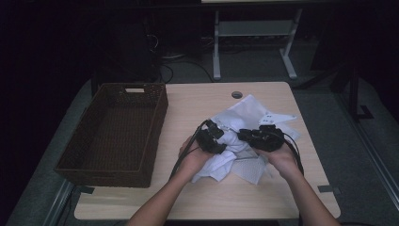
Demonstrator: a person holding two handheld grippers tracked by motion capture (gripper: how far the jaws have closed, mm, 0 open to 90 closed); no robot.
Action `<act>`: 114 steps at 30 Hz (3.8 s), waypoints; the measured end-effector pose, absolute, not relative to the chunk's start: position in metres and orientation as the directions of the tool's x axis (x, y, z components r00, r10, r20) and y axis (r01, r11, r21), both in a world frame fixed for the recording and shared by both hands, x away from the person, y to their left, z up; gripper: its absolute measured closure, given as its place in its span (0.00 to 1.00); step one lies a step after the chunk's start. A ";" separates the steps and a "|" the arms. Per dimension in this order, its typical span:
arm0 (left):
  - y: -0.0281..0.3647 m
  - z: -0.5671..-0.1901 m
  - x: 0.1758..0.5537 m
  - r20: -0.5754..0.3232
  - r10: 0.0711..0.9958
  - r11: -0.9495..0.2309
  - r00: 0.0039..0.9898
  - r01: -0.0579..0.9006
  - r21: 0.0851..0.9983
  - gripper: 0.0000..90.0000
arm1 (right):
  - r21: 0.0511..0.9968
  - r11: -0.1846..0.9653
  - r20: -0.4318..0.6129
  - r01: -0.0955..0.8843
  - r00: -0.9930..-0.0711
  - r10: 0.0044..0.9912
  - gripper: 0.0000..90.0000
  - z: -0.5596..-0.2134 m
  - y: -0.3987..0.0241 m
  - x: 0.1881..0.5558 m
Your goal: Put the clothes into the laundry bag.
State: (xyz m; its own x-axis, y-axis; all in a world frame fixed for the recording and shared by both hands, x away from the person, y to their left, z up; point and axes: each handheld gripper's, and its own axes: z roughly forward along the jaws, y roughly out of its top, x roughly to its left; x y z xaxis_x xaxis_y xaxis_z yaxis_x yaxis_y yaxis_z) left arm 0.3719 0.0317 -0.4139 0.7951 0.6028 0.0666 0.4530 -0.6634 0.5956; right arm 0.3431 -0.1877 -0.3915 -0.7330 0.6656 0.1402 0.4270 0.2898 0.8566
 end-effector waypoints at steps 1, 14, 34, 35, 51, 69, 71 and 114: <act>0.033 -0.413 0.372 0.066 0.605 -0.662 0.793 0.455 0.596 0.67 | 0.854 0.293 0.136 0.429 -0.729 0.671 0.80 -0.393 -0.192 0.342; 0.033 -0.409 0.376 0.050 0.627 -0.640 0.777 0.478 0.602 0.68 | 0.792 0.384 0.081 0.475 -0.705 0.704 0.93 -0.412 -0.211 0.329; 0.018 -0.420 0.388 0.019 0.630 -0.629 0.776 0.496 0.599 0.57 | 0.797 0.396 0.123 0.457 -0.764 0.634 0.98 -0.409 -0.197 0.322; 0.018 -0.421 0.388 0.017 0.627 -0.629 0.779 0.494 0.600 0.55 | 0.797 0.395 0.123 0.458 -0.762 0.635 0.98 -0.409 -0.197 0.322; 0.043 -0.403 0.370 -0.021 0.562 -0.588 0.827 0.418 0.693 0.27 | 0.791 0.403 0.117 0.461 -0.760 0.639 0.98 -0.410 -0.201 0.322; 0.120 -0.400 0.305 -0.045 0.538 -0.566 0.842 0.401 0.720 0.18 | 0.774 0.418 0.108 0.475 -0.750 0.653 0.98 -0.417 -0.214 0.307; 0.125 -0.402 0.298 -0.048 0.542 -0.561 0.839 0.404 0.723 0.18 | 0.774 0.415 0.107 0.478 -0.745 0.659 0.98 -0.417 -0.218 0.304; 0.120 -0.437 0.319 -0.046 0.495 -0.556 0.868 0.357 0.751 0.90 | 0.834 0.356 0.084 0.422 -0.734 0.674 0.74 -0.393 -0.198 0.329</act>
